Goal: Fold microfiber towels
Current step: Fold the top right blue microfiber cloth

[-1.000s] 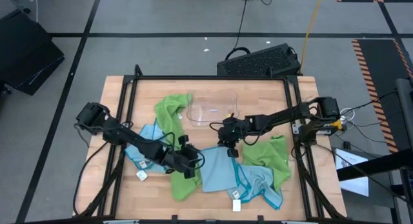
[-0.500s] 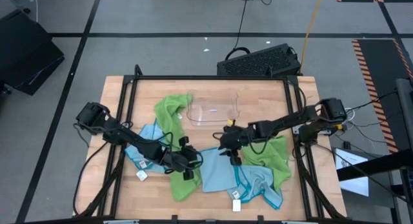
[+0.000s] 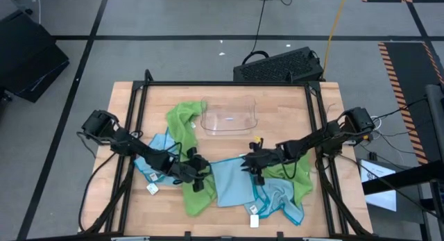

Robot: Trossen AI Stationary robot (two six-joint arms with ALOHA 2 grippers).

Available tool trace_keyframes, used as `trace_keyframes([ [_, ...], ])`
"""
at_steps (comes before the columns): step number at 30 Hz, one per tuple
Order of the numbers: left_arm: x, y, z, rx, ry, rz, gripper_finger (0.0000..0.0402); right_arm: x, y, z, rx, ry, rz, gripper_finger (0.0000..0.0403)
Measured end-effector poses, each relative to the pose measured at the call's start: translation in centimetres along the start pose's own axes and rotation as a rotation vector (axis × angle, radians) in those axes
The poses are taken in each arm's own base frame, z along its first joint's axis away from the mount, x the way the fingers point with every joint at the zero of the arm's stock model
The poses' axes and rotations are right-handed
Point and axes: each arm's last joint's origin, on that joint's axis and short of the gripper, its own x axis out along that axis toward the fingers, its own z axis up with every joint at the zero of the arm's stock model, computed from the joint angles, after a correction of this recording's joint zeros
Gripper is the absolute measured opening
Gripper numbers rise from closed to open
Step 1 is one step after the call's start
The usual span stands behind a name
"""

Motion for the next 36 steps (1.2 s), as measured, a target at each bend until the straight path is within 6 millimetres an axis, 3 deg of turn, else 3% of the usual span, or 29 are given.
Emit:
trace_keyframes([
  [5, 0.0, 0.5, -1.0, -0.036, 0.033, 0.021, 0.0177, -0.3, -0.4, -1.8, 0.049, -0.009, 0.002, 0.0073],
  [8, -0.5, -0.2, -0.2, -0.048, 0.041, -0.026, 0.0177, -0.4, -0.2, -1.9, 0.051, -0.012, 0.01, 0.0073],
  [15, -4.4, -5.6, 4.9, 0.156, -0.191, -0.176, 0.0177, -2.7, 2.3, -0.3, 0.0, -0.128, 0.044, 0.0079],
  [19, -5.1, -8.4, 5.7, 0.273, -0.219, -0.14, 0.0177, -3.5, 3.9, -0.5, -0.038, -0.158, 0.019, 0.0094],
  [24, -3.8, -12.1, 5.8, 0.4, -0.115, -0.087, 0.0177, -3.6, 4.9, -1.1, -0.044, -0.138, 0.023, 0.0105],
  [29, -0.8, -14.8, 4.4, 0.539, 0.021, -0.035, 0.0182, -3.7, 5.6, -1.1, -0.058, -0.158, 0.052, 0.0105],
  [36, 2.2, -17.0, 2.8, 0.602, 0.082, -0.024, 0.0243, -4.1, 6.9, -1.4, -0.09, -0.18, 0.068, 0.0105],
])
